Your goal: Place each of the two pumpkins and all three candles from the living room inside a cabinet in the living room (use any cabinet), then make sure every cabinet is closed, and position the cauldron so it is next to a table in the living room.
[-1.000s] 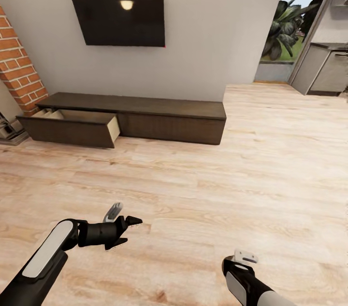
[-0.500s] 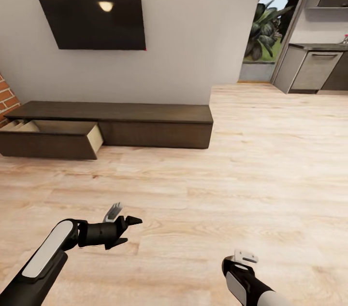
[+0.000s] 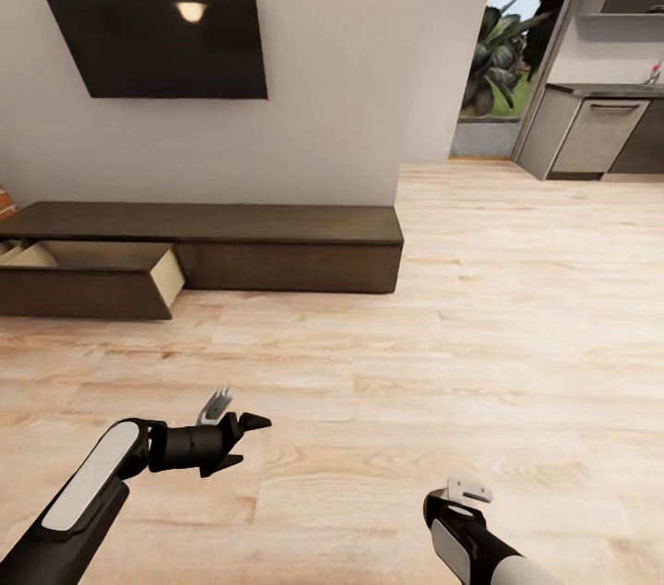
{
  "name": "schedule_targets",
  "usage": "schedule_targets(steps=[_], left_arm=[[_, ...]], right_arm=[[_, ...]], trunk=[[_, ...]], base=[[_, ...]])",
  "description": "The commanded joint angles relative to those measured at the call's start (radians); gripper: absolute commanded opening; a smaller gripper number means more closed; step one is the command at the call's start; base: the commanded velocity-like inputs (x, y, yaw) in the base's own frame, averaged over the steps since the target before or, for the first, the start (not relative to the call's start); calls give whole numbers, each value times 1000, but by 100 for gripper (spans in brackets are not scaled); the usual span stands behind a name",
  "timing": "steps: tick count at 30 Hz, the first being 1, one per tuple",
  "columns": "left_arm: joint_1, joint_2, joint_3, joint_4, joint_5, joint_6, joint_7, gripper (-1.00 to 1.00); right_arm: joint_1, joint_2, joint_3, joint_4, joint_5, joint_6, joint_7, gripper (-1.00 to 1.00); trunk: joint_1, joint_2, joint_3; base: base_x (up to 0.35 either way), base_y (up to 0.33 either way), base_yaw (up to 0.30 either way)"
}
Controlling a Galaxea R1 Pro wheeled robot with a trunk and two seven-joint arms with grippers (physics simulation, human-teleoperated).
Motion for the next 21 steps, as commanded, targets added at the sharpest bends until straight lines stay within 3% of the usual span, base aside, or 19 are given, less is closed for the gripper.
schedule_targets(steps=[1,14,21], left_arm=[[-1,1,-1,-1,11,-1,10,100],[-1,2,-1,-1,15,-1,9,100],[-1,2,-1,-1,14,-1,10,100]], right_arm=[[0,0,9,-2,-4,5,-7,-100],[0,0,9,-1,-4,5,-9,-100],[0,0,9,0,-4,5,-9,-100]], trunk=[[0,0,-1],[0,0,-1],[0,0,-1]], base=[[203,0,0],[59,0,6],[0,0,224]])
